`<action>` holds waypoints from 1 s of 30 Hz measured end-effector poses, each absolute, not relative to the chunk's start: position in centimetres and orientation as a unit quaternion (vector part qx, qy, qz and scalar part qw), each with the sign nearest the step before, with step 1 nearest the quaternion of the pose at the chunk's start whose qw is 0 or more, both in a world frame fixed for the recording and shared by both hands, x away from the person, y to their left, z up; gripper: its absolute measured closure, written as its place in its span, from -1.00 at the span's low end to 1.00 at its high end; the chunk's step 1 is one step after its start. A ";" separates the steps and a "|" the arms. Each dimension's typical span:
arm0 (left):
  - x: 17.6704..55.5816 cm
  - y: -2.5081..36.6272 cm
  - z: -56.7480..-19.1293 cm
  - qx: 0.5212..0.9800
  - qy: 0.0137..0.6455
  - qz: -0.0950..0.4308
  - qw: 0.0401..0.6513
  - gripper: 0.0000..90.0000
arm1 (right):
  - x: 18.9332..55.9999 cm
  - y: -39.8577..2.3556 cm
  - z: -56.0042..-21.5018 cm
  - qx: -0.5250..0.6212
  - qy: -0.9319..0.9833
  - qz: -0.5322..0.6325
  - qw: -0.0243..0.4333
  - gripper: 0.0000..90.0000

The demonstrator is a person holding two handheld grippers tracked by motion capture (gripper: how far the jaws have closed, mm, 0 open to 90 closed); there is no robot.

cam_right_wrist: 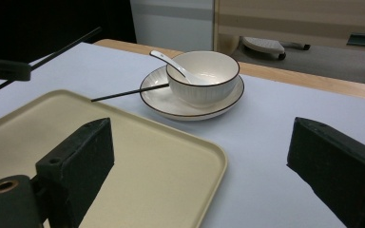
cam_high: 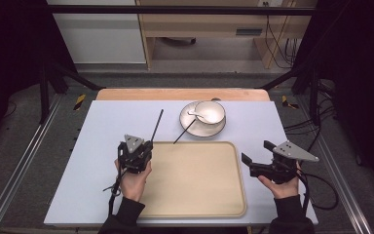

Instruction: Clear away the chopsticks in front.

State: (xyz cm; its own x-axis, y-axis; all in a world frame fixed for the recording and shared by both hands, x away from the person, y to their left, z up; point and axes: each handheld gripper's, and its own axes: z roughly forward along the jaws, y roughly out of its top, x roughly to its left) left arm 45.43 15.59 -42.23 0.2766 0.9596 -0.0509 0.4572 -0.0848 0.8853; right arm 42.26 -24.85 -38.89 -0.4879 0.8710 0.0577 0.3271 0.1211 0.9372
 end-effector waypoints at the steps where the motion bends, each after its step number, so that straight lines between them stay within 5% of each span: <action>1: 44.9 15.7 -42.3 0.672 0.527 0.295 0.429 0.90 | 42.2 -24.8 -38.9 0.429 0.699 0.506 0.268 -0.81; 17: 38.6 17.5 -44.7 0.634 0.565 0.306 0.431 0.90 | 42.2 -24.6 -38.9 0.426 0.703 0.504 0.267 -0.82; 30: 37.9 18.3 -47.1 0.641 0.591 0.303 0.385 0.90 | 42.2 -24.1 -38.9 0.422 0.707 0.500 0.270 -0.82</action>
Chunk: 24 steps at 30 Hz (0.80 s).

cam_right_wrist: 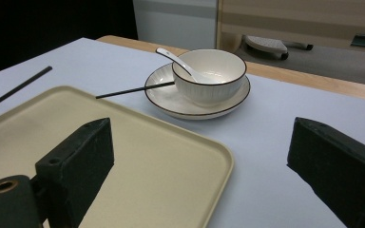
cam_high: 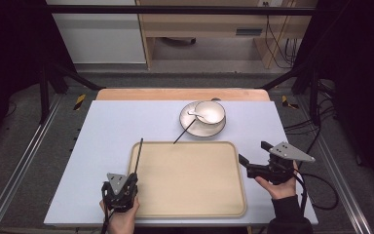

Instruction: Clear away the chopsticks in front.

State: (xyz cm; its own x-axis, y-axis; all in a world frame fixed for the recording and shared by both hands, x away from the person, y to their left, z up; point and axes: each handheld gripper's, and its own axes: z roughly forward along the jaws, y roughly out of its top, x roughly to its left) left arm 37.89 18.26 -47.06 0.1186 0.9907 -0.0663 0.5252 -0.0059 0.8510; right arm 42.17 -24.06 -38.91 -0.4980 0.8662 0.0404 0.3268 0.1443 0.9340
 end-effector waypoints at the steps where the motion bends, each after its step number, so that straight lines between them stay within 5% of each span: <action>1: 38.0 18.3 -47.2 0.643 0.593 0.302 0.379 0.90 | 42.2 -24.0 -38.9 0.423 0.706 0.500 0.270 -0.82; 24: 39.2 18.2 -48.0 0.660 0.612 0.287 0.328 0.87 | 42.3 -23.8 -39.2 0.422 0.711 0.494 0.268 -0.82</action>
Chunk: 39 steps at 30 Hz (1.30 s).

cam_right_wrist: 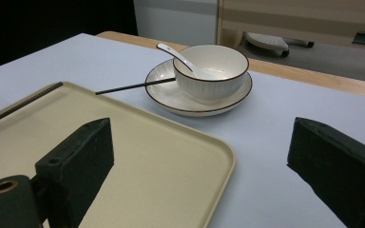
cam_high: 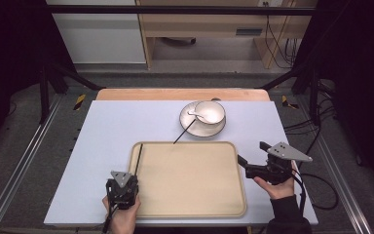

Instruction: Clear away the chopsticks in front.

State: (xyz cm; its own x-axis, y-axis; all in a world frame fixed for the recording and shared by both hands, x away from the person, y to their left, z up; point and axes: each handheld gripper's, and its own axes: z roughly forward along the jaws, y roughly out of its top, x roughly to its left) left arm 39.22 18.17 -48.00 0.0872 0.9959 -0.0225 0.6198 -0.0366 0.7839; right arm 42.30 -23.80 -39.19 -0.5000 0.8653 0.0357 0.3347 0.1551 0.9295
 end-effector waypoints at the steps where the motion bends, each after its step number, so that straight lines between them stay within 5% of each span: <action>1: 39.2 18.2 -48.0 0.661 0.612 0.285 0.329 0.85 | 42.3 -23.8 -39.2 0.422 0.711 0.495 0.269 -0.82; 8: 39.3 18.4 -47.3 0.660 0.600 0.286 0.351 0.62 | 42.2 -23.9 -39.1 0.422 0.709 0.497 0.269 -0.82; 28: 42.6 16.3 -40.2 0.717 0.430 0.269 0.478 -0.24 | 42.1 -24.2 -38.9 0.424 0.704 0.501 0.270 -0.82; 39: 46.5 13.5 -39.0 0.749 0.381 0.258 0.476 -0.51 | 42.2 -24.2 -39.0 0.427 0.703 0.500 0.271 -0.82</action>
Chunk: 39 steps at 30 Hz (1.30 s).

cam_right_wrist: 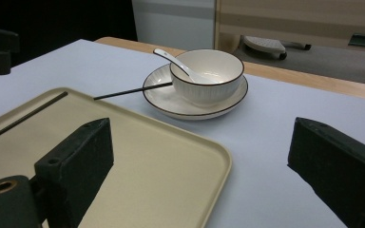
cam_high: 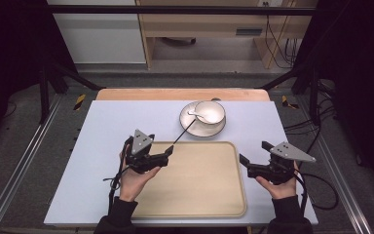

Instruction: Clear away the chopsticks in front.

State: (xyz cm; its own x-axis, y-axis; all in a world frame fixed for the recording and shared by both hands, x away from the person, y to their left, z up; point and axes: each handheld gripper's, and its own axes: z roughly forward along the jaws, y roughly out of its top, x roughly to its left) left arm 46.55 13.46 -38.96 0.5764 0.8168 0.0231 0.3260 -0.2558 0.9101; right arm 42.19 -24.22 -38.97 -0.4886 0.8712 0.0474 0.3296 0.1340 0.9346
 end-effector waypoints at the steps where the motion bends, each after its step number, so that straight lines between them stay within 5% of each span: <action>1: 46.9 13.1 -38.9 0.750 0.378 0.259 0.477 -0.53 | 42.2 -24.2 -39.0 0.425 0.704 0.501 0.270 -0.82; 24: 53.4 7.3 -39.2 0.816 0.329 0.245 0.407 -0.56 | 42.1 -24.6 -38.7 0.427 0.698 0.508 0.270 -0.82; 39: 57.1 5.7 -40.5 0.826 0.339 0.250 0.375 -0.29 | 42.1 -24.6 -38.7 0.427 0.698 0.509 0.269 -0.81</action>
